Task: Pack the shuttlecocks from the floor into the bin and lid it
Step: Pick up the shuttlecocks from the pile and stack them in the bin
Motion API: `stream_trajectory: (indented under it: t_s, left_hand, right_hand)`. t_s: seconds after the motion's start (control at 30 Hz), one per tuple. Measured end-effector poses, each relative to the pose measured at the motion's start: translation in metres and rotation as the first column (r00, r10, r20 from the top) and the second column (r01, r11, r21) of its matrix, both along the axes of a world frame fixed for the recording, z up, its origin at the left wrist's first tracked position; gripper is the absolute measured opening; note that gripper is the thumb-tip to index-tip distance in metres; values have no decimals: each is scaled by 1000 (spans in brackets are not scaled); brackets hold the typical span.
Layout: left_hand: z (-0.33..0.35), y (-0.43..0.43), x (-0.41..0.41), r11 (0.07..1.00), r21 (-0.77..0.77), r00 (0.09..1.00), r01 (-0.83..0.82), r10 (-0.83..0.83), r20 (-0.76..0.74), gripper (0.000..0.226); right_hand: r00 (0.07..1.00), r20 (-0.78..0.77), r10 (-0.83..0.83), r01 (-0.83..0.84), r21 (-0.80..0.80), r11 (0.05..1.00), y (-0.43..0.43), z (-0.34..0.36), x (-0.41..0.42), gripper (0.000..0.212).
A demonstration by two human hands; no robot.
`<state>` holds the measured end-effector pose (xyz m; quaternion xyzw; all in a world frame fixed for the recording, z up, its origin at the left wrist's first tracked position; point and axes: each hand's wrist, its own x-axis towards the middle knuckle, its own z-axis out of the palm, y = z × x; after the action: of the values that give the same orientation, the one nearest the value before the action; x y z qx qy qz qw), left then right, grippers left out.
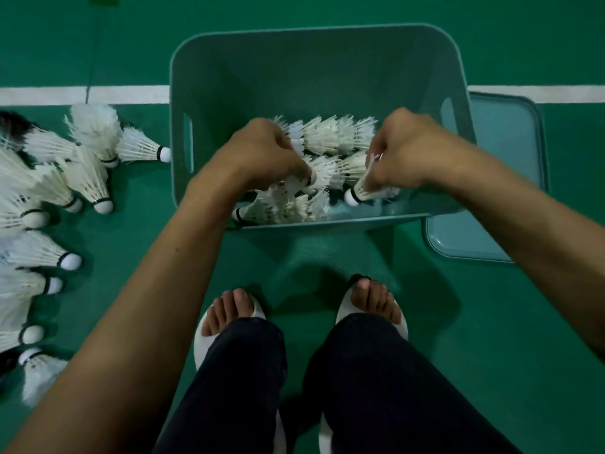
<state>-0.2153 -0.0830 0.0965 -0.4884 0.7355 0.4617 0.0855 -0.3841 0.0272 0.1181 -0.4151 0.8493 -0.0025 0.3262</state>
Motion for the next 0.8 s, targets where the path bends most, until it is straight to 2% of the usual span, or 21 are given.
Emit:
stream_trajectory:
  t_s: [0.13,0.2,0.27,0.3,0.37,0.43,0.5,0.57,0.63,0.73,0.8]
  left_hand:
    - [-3,-1,2,1000,-4,1000,-10,10,20,25]
    - [-1,1,3,1000,-15,998,14,-13,59,29]
    - [-1,3,4,997,-5,989,72,-71,133,33]
    - [-1,4,4,994,21,977,107,-109,181,36]
    - [-2,6,4,985,78,953,152,-167,253,45]
    - [-4,6,3,983,101,942,153,-176,285,50]
    - [-6,4,3,979,83,922,187,-204,328,46]
    - [-5,1,2,956,68,870,287,-289,398,40]
    - [-4,-1,1,925,91,814,368,-369,448,34]
    - [1,-3,1,890,137,749,435,-443,494,41]
    - [1,-5,1,885,141,733,443,-449,511,48]
  right_hand:
    - [995,96,11,-19,85,996,-6,-25,12,33]
    - [961,270,-64,44,80,996,-10,-38,17,25]
    - [883,444,-155,120,106,987,-13,-46,19,27]
    - [860,479,-174,130,125,984,-14,-48,18,29]
    - [850,494,-183,117,161,980,-17,-50,15,32]
    - [874,456,-170,86,198,976,-19,-50,12,23]
    - [922,364,-129,55,205,977,-20,-52,11,17]
    - [960,272,-62,7,200,980,-21,-55,13,13]
    - [963,269,-34,-18,191,981,-22,-58,17,9]
    - [949,308,-69,24,147,989,-25,-64,18,21]
    - [915,378,-141,94,141,986,-25,-64,16,38]
